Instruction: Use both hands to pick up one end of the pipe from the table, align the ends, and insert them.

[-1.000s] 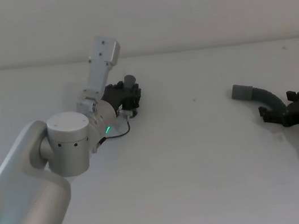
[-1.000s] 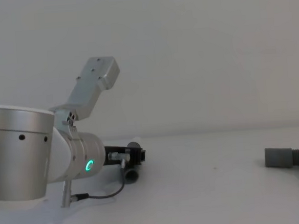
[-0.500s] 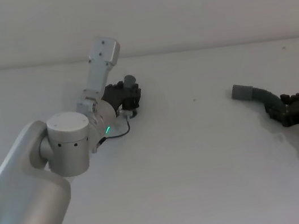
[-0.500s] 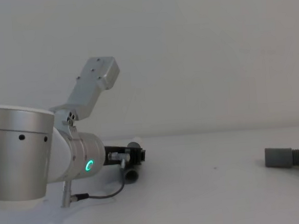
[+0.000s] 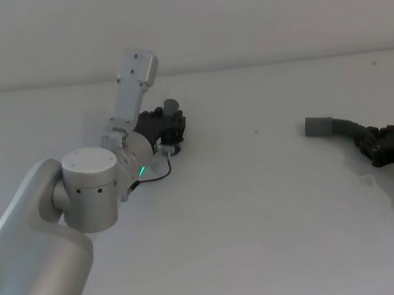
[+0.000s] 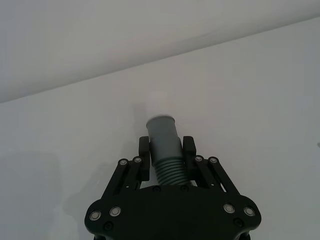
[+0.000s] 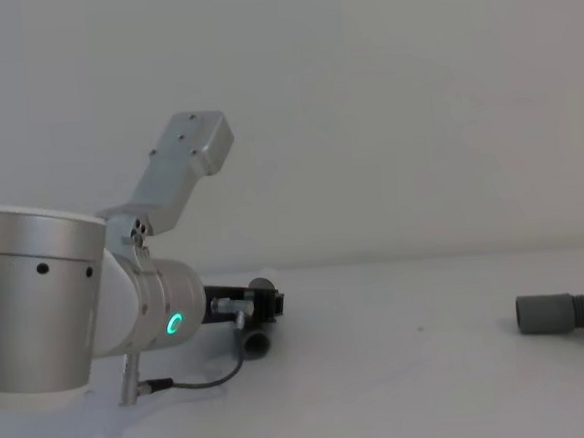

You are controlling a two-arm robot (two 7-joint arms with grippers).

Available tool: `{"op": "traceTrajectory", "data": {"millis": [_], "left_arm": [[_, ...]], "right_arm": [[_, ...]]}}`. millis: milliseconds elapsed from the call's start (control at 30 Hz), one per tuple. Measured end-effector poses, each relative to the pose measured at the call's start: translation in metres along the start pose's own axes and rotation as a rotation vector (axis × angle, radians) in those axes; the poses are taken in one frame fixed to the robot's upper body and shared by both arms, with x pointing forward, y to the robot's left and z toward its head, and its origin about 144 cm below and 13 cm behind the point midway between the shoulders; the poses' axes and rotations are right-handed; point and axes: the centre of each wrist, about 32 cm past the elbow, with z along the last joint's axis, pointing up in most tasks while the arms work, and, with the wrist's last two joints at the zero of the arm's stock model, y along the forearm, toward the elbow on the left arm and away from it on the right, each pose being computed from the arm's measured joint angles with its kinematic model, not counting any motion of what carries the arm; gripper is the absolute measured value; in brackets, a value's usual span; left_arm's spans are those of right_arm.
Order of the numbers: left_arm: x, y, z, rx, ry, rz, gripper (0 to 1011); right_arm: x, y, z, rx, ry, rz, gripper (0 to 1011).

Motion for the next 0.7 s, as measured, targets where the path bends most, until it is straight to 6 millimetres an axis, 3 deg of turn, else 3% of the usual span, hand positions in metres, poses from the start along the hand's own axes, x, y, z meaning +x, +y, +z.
{"op": "traceTrajectory", "data": {"millis": [700], "left_arm": [[0.0006, 0.0018, 0.0011, -0.054, -0.077, -0.034, 382]], "right_arm": [[0.0006, -0.0061, 0.0056, 0.072, -0.015, -0.018, 228]]}}
